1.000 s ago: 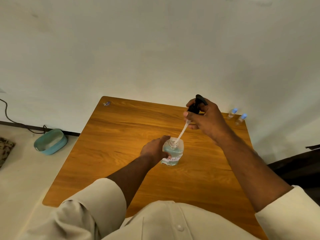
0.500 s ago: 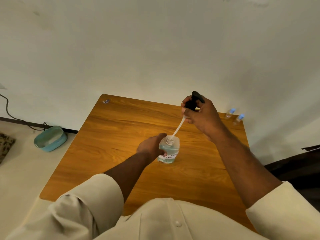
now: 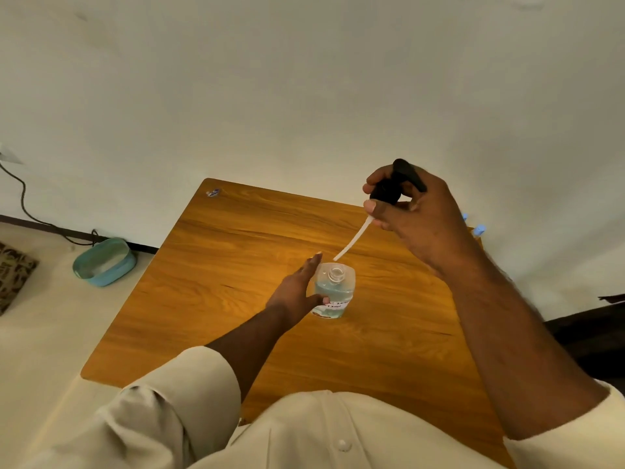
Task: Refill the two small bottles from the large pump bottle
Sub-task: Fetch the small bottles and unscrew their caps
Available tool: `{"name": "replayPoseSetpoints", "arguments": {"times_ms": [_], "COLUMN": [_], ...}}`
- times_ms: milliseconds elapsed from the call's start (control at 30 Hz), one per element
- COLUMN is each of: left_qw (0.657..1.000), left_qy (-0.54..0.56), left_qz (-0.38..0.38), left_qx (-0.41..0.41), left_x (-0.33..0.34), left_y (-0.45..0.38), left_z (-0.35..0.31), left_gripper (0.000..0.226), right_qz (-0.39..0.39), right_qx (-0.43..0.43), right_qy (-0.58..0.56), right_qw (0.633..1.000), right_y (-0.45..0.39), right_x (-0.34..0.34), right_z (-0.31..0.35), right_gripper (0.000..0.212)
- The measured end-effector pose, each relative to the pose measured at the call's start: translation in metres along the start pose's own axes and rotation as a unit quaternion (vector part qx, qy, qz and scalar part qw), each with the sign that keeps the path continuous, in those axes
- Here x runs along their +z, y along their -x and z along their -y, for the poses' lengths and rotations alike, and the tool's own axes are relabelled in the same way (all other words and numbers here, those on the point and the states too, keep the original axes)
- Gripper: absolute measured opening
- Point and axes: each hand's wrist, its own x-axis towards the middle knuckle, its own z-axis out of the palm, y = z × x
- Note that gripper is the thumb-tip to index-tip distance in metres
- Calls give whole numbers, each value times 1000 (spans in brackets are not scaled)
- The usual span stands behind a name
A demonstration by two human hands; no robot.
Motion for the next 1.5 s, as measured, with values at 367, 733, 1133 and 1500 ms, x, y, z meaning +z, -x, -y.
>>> {"name": "replayPoseSetpoints", "arguments": {"times_ms": [367, 733, 1133, 1500], "left_qw": [979, 947, 913, 922], "left_qy": [-84, -192, -258, -180], "left_qz": [47, 72, 145, 109], "left_qx": [-181, -248, -282, -325], "left_x": [-71, -145, -146, -141], "left_y": [25, 33, 19, 7], "left_z": [101, 197, 226, 209], "left_gripper": [98, 108, 104, 81], "right_qz": [247, 414, 468, 436], "right_qx": [-312, -378, -321, -213], "right_qy": [320, 542, 566, 577], "right_qw": [860, 626, 599, 657], "right_y": [-26, -70, -68, -75], "right_x": [134, 309, 368, 351], "right_z": [-37, -128, -176, -144], "right_gripper": [33, 21, 25, 35]}}
